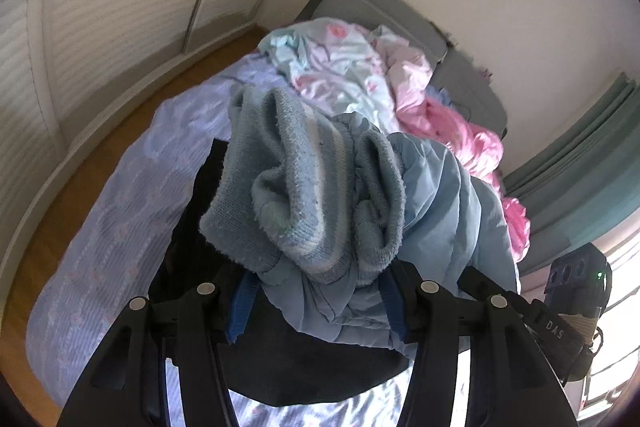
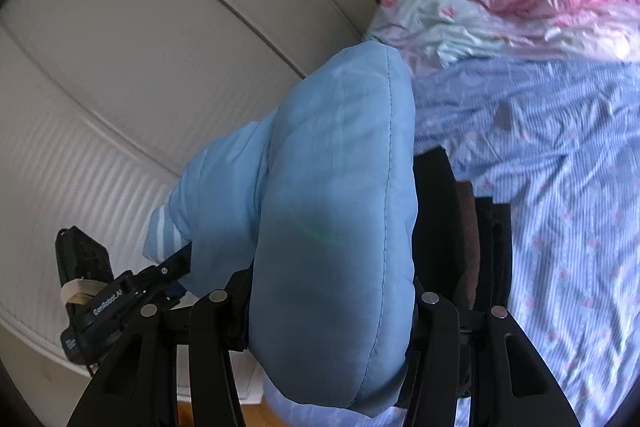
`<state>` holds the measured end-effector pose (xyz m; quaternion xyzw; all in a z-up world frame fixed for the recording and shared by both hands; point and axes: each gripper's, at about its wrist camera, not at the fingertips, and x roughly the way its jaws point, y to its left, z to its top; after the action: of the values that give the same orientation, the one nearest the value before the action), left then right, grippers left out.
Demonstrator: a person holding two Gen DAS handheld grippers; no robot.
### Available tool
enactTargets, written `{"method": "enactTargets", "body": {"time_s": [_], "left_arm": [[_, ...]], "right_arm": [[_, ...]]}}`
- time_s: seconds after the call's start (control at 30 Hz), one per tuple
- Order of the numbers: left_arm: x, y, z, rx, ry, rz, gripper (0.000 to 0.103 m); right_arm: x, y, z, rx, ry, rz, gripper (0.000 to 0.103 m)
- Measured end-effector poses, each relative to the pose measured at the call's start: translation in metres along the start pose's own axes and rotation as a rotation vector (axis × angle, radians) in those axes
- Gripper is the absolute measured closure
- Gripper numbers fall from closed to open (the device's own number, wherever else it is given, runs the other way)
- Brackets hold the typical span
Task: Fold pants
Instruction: 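Carry the folded pants with both tools over the stack of dark clothes, then lower the pants onto the dark clothes stack and open both tools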
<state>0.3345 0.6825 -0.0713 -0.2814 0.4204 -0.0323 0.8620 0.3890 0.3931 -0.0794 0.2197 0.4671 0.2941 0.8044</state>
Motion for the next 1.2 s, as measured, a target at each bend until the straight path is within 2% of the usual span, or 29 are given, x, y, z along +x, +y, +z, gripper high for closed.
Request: {"method": "enactTargets", "body": {"time_s": [0.17,0.37,0.6,0.67,0.8,1.03,1.2], "left_arm": [[0.026,0.012,0.002,0.006,0.044,0.041,0.049],[0.039,0.024,-0.004,0.007,0.068,0.051,0.048],[0.049,0.04,-0.013,-0.018,0.108,0.053,0.043],[0.052,0.041,-0.014,-0.016,0.119,0.056,0.038],[0.053,0.044,-0.015,-0.019,0.131,0.066,0.03],[0.039,0.041,-0.009,-0.019,0.126,0.11,0.025],[0.016,0.036,-0.005,-0.011,0.065,0.153,0.021]], "right_arm": [[0.024,-0.013,-0.002,0.025,0.049,-0.048,0.052],[0.037,-0.016,-0.009,0.019,0.081,-0.079,0.051],[0.055,-0.026,-0.013,0.018,0.118,-0.119,0.043],[0.056,-0.027,-0.014,0.008,0.122,-0.14,0.04],[0.052,-0.028,-0.012,0.012,0.115,-0.185,0.026],[0.028,-0.01,-0.007,-0.048,0.063,-0.251,0.025],[0.019,0.004,-0.006,-0.097,0.034,-0.287,0.025]]}}
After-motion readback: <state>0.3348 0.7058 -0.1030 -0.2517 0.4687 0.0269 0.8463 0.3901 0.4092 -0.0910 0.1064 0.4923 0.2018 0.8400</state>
